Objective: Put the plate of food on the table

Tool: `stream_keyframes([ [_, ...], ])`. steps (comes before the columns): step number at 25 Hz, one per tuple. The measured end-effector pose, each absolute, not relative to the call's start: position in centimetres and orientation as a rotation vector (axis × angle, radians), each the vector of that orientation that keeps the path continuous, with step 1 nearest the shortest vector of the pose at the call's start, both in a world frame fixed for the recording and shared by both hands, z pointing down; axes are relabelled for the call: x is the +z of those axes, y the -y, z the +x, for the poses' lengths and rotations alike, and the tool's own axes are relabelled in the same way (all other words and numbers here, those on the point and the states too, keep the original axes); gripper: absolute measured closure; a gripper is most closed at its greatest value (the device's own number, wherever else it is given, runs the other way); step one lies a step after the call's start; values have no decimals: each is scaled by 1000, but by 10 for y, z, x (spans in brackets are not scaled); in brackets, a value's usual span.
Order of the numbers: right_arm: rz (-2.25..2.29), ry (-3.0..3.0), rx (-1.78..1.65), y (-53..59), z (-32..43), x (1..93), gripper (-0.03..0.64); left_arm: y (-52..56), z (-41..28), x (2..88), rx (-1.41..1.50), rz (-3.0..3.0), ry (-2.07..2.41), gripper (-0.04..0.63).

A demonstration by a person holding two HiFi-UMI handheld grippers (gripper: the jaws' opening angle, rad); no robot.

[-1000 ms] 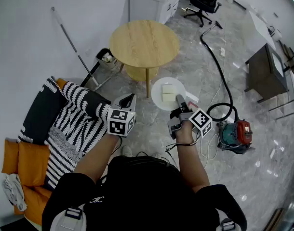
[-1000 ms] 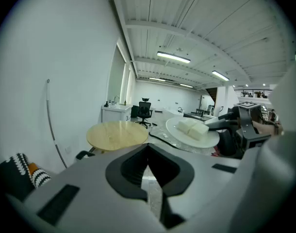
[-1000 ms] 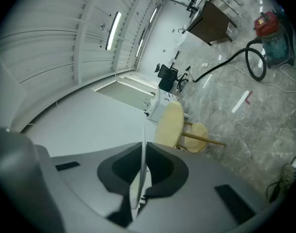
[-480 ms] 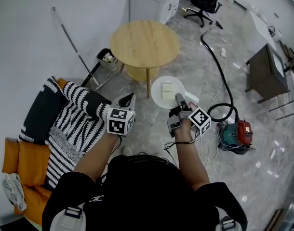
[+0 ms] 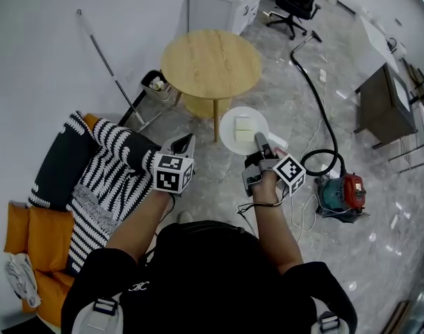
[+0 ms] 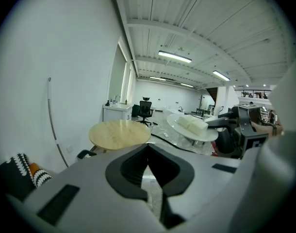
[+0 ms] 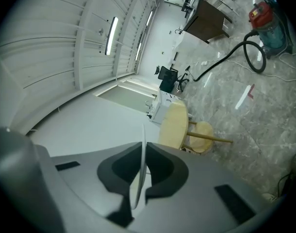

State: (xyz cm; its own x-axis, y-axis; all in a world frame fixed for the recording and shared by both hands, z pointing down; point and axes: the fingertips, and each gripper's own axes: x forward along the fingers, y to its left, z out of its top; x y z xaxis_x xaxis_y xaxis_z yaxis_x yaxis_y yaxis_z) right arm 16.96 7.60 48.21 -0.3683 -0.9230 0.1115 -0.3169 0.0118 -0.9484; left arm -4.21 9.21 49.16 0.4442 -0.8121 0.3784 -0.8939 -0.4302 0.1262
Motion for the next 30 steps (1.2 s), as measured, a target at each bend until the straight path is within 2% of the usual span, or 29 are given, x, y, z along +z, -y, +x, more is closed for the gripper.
stream_keyframes([
  [19,-1356,-1699,-1344,-92,111,495,591,-82,-113,507,311,2368,1384,591],
  [30,-1327,-1674,-1357,-79,114,502,591,-74,-112,509,321,2380,1404,591],
])
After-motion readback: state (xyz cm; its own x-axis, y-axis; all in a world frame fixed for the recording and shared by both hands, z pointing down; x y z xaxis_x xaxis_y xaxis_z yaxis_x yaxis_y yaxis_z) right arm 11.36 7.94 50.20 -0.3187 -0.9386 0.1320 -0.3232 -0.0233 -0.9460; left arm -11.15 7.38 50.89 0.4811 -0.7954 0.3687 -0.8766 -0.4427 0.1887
